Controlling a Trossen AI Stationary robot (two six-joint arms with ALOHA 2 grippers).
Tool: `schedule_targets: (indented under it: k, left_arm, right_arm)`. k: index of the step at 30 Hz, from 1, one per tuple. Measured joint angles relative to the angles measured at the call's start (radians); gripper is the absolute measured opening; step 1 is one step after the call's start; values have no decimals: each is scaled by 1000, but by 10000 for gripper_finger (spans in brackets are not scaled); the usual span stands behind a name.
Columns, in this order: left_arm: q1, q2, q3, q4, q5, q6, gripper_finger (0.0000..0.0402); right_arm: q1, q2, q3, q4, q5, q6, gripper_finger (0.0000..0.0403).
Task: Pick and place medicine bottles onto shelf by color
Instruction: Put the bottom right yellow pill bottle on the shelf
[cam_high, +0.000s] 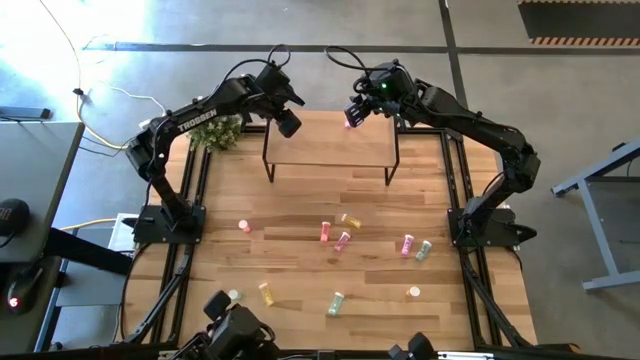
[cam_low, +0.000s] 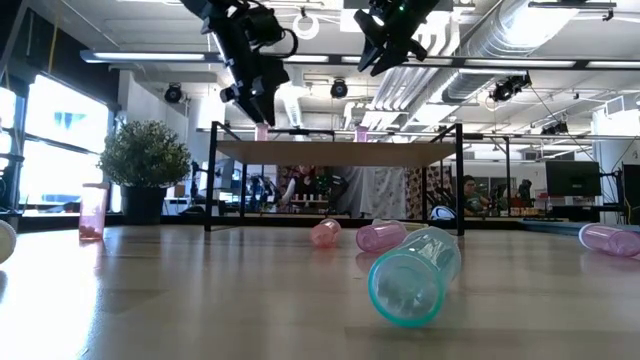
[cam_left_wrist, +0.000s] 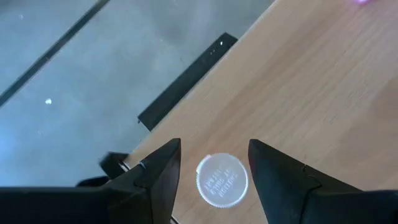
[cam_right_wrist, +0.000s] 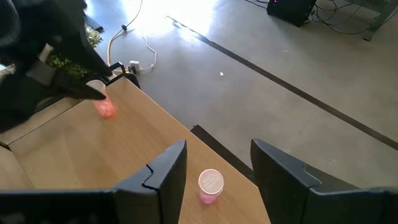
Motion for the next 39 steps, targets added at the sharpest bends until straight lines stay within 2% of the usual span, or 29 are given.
schedule_targets:
  k: [4, 8, 13, 17, 22, 30, 39]
  left_arm:
    - [0, 0, 74, -69, 20, -1, 180]
    - [-1, -5, 135, -135, 38, -1, 180]
    - [-14, -47, 135, -165, 44, -17, 180]
    - [-40, -85, 114, -193, 96, -35, 180]
    - [-102, -143, 50, -189, 146, -43, 180]
    - [-230, -246, -70, -164, 147, -54, 179]
    - [-358, -401, -257, -24, 203, -156, 179]
  right_arm:
    - [0, -3, 16, -38, 0, 8, 170]
    - [4, -10, 88, -142, -4, 30, 170]
    - [28, -12, 148, -293, -39, 70, 170]
    - [57, -13, 161, -381, -111, 120, 170]
    - [125, -13, 161, -491, -146, 235, 170]
    - [267, -13, 161, -605, -148, 475, 170]
    - [436, -13, 147, -672, -143, 770, 170]
